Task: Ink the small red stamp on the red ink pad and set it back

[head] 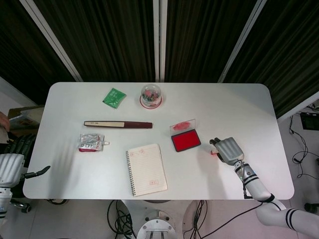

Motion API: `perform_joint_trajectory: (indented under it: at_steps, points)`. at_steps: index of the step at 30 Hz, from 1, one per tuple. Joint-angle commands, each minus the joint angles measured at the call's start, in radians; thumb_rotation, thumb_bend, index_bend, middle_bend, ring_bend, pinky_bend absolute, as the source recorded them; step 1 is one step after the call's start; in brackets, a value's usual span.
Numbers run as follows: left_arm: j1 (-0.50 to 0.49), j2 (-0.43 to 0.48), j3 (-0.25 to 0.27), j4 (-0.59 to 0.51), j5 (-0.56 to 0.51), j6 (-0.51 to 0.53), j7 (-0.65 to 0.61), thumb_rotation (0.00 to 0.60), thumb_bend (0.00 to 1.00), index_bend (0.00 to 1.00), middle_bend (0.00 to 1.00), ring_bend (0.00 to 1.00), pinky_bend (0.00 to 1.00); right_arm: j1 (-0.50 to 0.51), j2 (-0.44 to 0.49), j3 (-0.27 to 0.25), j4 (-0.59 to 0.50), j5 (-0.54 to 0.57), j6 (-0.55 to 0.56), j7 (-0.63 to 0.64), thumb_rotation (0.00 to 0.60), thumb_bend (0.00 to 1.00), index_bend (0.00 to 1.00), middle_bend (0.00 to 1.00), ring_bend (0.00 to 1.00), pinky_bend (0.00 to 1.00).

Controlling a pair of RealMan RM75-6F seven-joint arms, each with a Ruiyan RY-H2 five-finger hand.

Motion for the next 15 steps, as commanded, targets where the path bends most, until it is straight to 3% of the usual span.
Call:
perform_joint_trajectory:
  at_steps: [1, 6, 10, 15]
  points:
    - [0.0, 0.001, 0.0, -0.001, 0.0, 0.0, 0.001, 0.264, 0.09, 0.01, 0.08, 0.08, 0.19, 0.0, 0.008, -0.002, -0.009, -0.004, -0.004, 0.001, 0.6, 0.3, 0.27, 0.32, 0.94, 1.0]
    - [0.0, 0.002, 0.0, -0.005, 0.002, 0.003, 0.001, 0.261, 0.09, 0.01, 0.08, 0.08, 0.19, -0.004, 0.048, -0.012, -0.054, -0.016, -0.003, -0.009, 0.6, 0.26, 0.11, 0.26, 0.93, 1.0]
    - [0.003, 0.006, -0.002, -0.01, 0.002, 0.01, 0.003, 0.261, 0.09, 0.01, 0.08, 0.08, 0.19, -0.043, 0.118, -0.03, -0.13, -0.064, 0.085, -0.035, 0.6, 0.18, 0.0, 0.23, 0.93, 1.0]
    - [0.011, 0.015, -0.003, -0.018, -0.002, 0.02, 0.007, 0.261, 0.09, 0.01, 0.08, 0.08, 0.19, -0.193, 0.263, -0.082, -0.261, -0.187, 0.372, -0.02, 0.6, 0.14, 0.0, 0.24, 0.92, 1.0]
